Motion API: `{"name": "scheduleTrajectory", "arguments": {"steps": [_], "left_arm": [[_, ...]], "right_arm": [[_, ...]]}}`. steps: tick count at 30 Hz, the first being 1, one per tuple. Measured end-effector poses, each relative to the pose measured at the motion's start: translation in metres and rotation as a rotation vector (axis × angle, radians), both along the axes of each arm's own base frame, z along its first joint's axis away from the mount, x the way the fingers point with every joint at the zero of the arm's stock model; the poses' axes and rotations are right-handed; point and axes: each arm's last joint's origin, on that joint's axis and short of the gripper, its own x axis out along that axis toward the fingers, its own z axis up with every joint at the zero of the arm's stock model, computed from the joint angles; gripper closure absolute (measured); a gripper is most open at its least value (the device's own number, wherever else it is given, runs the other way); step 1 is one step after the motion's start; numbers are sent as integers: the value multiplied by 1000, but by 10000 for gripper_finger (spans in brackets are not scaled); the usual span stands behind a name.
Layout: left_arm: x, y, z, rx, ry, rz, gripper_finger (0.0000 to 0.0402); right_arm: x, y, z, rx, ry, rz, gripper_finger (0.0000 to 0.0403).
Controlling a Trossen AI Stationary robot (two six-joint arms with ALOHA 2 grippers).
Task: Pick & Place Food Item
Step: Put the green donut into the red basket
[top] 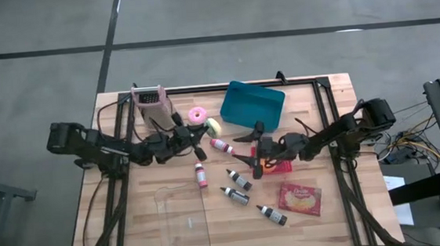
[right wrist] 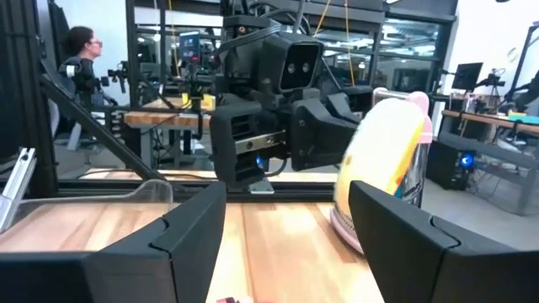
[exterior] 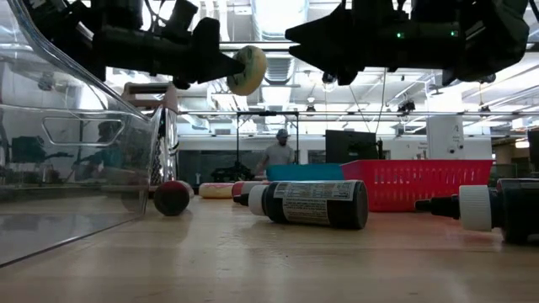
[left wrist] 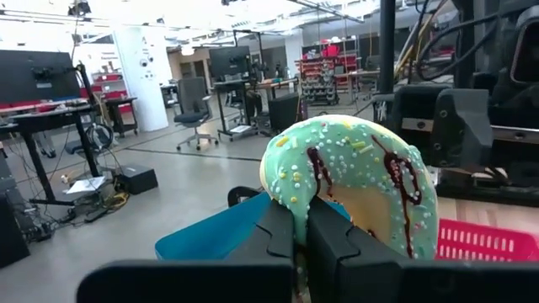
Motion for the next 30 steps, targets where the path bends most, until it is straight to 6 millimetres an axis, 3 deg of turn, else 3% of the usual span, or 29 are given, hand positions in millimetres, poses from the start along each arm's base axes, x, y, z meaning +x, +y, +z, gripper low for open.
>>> {"name": "scheduleTrajectory", "arguments": {"steps": [17,25,30], "left_arm": [[1,-5,2,1,-7,-38,397],[8,-17,14,14,-43,-85,397],[17,-20,10,13,-28,-90,397]], "right_arm": [[-2,-1,1,-7,0,4,162],[0,-11,0,11,13,-7,163],[0,-12,0,24,11,10,163]]}}
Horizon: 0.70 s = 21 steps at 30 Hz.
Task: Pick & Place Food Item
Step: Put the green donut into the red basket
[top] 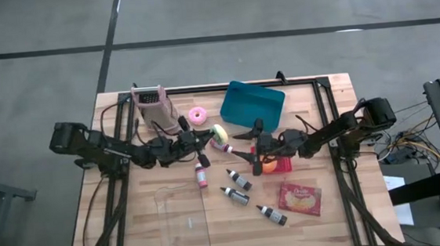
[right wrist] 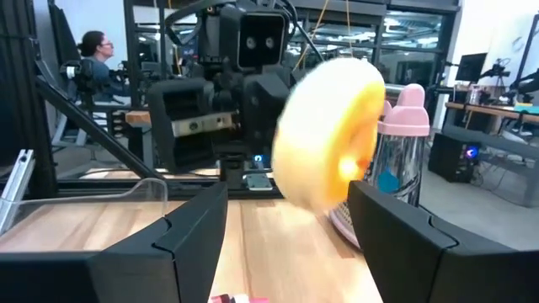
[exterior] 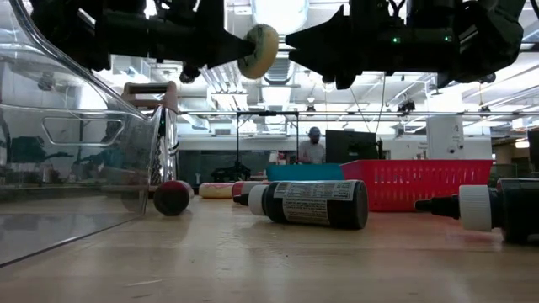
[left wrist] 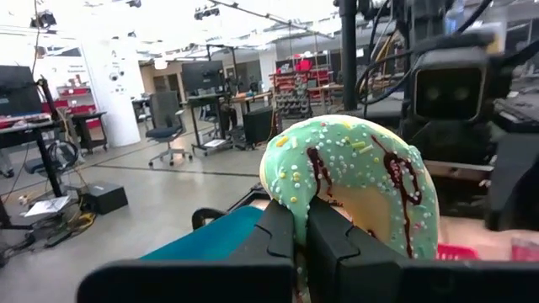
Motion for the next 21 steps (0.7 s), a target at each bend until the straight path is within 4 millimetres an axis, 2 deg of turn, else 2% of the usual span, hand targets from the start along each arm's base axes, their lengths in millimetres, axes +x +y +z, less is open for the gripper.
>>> {"name": "scheduleTrajectory", "arguments": {"steps": [11,21], "left_arm": [[31,-3,-10,23,37,4,397],[34,-3,-11,24,36,-6,397]], "right_arm": [[0,0,0,5,4,7,163],[0,0,-2,18,23,1,163]]}}
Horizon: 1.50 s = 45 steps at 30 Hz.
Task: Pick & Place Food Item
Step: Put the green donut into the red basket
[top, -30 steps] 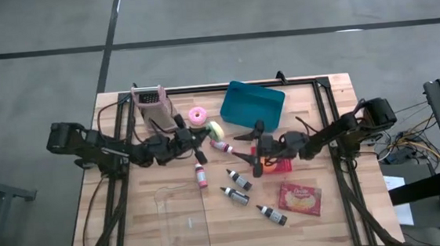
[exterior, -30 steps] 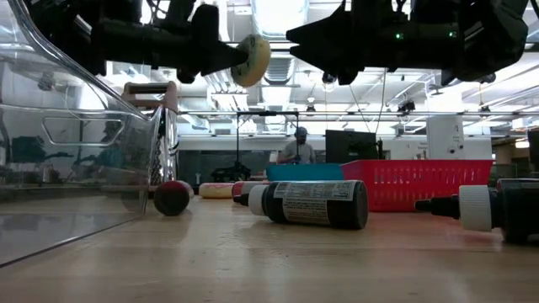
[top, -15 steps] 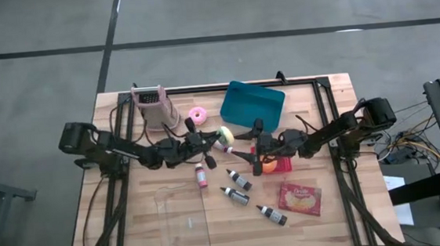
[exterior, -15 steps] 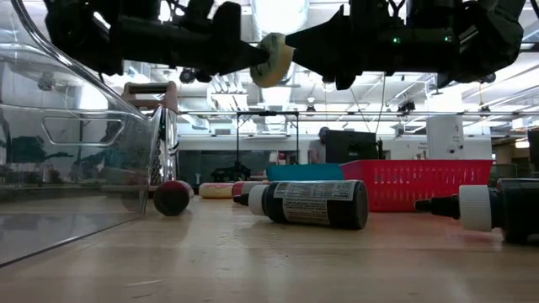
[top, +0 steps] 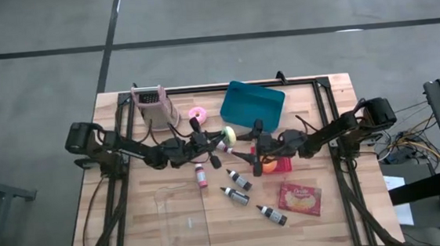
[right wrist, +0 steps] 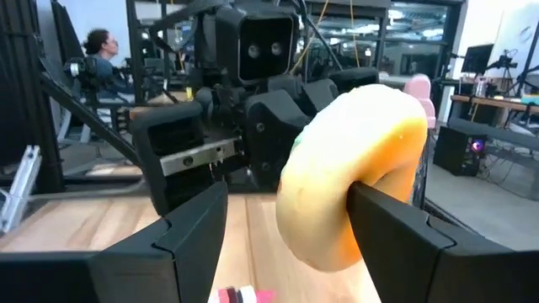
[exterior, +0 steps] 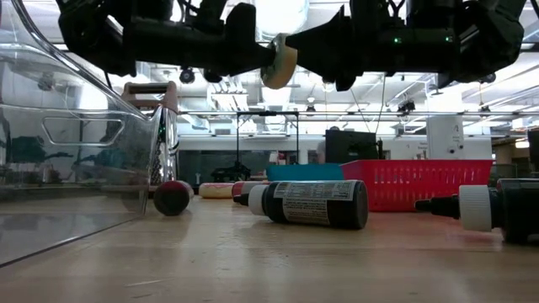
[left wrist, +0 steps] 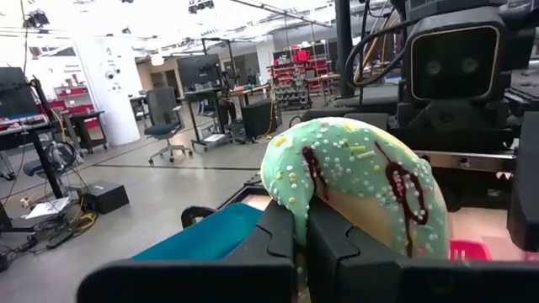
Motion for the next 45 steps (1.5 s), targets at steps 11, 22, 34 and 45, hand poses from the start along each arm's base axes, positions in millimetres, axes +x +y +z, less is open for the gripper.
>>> {"name": "scheduleTrajectory", "arguments": {"steps": [11,22,34,45], "left_arm": [[0,-4,0,-2,-2,-26,397],[-1,-5,0,0,-4,-25,397],[-1,-5,0,-3,-5,-25,397],[-1,-5,0,-2,-5,-38,397]], "right_arm": [[0,-3,-3,5,25,-59,163],[0,-4,-2,14,22,-63,186],[0,-3,-2,-2,25,-30,304],[0,-2,-2,-25,27,13,391]]}}
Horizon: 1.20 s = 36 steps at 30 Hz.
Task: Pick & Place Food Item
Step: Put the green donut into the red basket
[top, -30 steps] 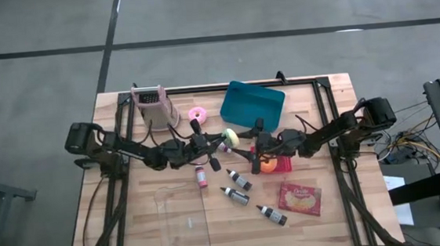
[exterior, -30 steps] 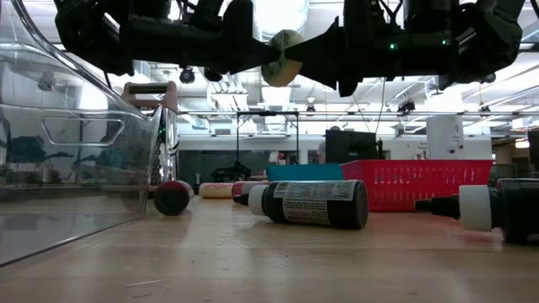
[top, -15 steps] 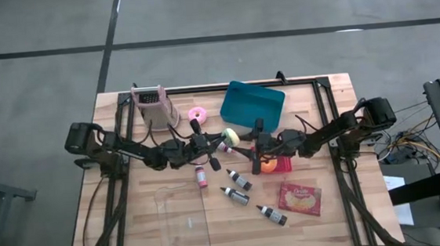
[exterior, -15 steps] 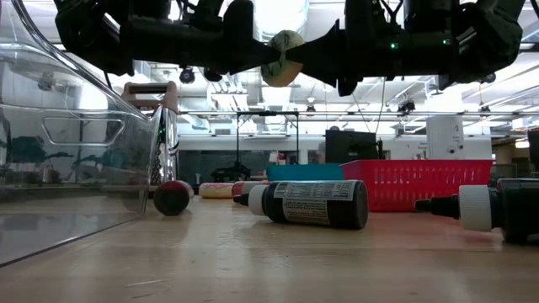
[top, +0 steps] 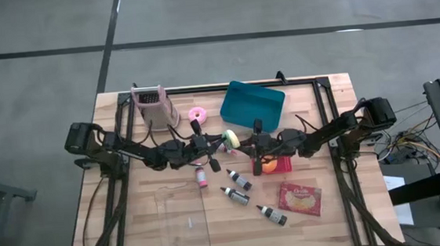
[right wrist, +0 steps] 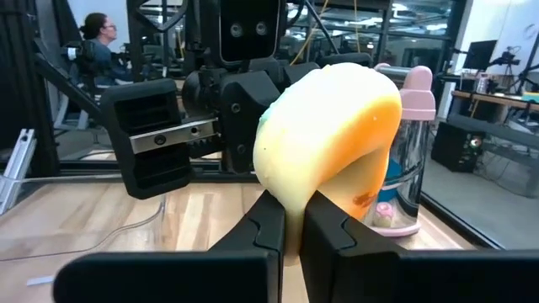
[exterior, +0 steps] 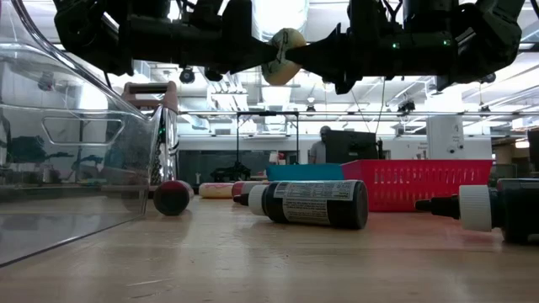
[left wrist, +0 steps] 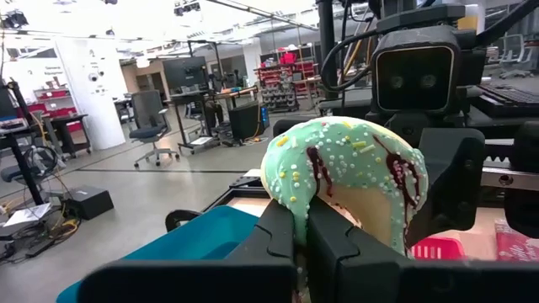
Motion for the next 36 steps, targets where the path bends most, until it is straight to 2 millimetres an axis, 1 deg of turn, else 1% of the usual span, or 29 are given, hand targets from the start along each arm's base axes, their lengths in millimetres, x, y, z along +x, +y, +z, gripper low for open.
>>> {"name": "scheduleTrajectory", "arguments": {"steps": [11,15,19,23,28,33,36], "left_arm": [[0,-1,0,6,4,-31,396],[0,-1,-1,17,34,-43,367],[-5,-3,6,50,81,-51,332],[-17,-4,19,61,98,-62,313],[-39,-4,38,63,91,-73,305],[-62,-2,42,51,70,-78,304],[-75,-1,37,17,63,-79,304]], "right_arm": [[0,0,0,6,0,1,393],[0,0,0,7,4,-3,394],[0,0,-2,6,16,-10,394],[0,0,-2,6,18,-15,394],[0,0,-3,6,29,-19,394],[0,0,-3,5,36,-18,394],[-1,-1,-4,13,72,-18,394]]}}
